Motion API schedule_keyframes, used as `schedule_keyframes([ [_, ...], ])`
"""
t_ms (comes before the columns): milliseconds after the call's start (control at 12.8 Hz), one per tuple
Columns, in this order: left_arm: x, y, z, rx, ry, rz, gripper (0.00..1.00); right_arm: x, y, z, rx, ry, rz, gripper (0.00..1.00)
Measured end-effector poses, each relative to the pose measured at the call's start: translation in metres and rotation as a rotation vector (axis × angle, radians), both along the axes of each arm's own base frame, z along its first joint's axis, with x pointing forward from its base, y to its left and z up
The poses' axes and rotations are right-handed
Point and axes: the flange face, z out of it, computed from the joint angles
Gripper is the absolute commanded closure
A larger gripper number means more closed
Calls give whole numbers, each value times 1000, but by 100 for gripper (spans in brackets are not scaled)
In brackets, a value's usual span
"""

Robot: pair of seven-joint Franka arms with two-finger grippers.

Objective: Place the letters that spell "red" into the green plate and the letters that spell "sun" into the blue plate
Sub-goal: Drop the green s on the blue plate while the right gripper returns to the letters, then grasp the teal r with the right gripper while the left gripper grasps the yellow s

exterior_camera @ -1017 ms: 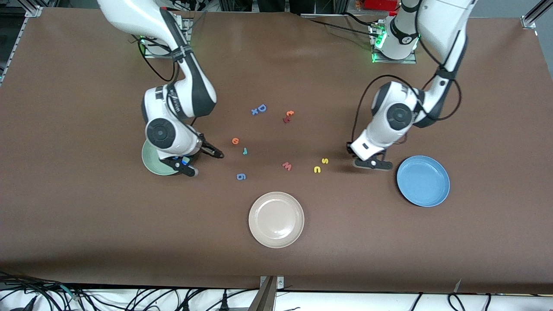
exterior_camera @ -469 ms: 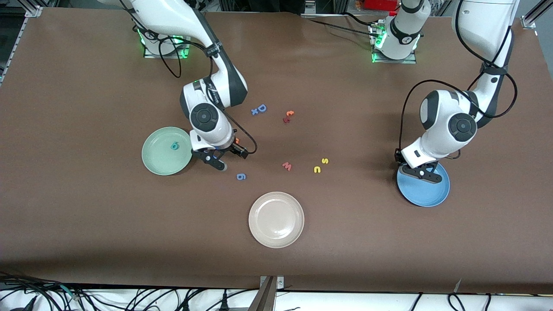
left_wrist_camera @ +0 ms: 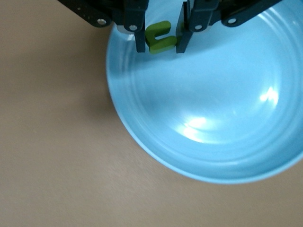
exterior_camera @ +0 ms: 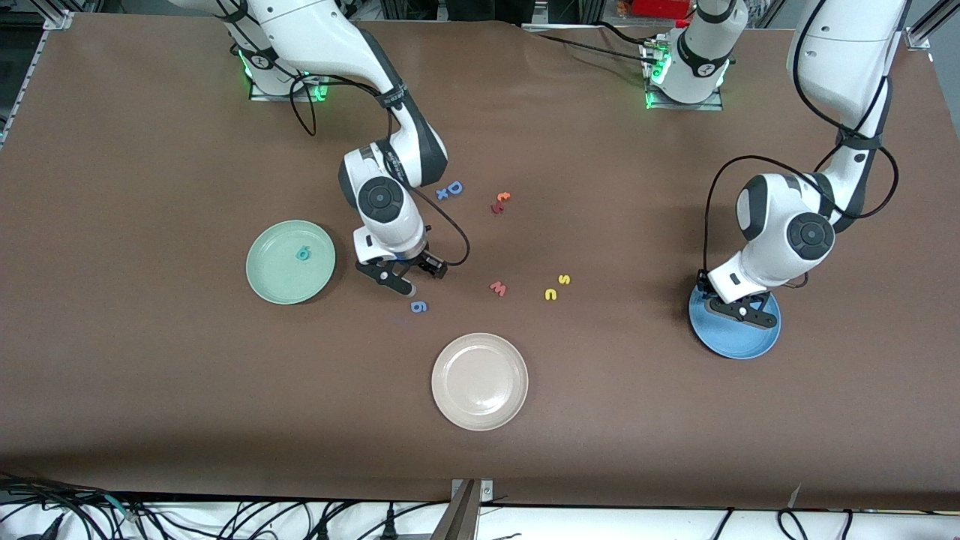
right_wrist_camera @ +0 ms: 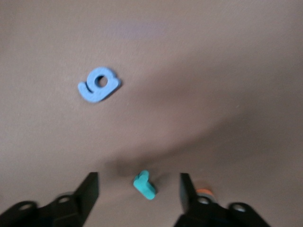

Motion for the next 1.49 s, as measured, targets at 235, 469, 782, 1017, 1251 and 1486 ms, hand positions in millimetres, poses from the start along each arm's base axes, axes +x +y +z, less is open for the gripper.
schedule_keyframes([
  [235,10,18,-14,16,-15,-11,30,-5,7,-5,3,3,15,46],
  [469,14,22,-13,18,-25,-9,18,-7,8,-6,5,5,66,47],
  [782,27,2,21,3,-61,-15,18,-9,5,-11,-2,14,89,50],
  [1017,23,-54,43,-21,-42,49,18,-11,2,-15,-7,21,90,58],
  [1251,9,-135,44,-47,-36,116,19,-12,1,-17,-9,24,91,70],
  [1486,-5,-199,46,-63,-40,237,19,-12,1,-17,-10,25,92,72],
])
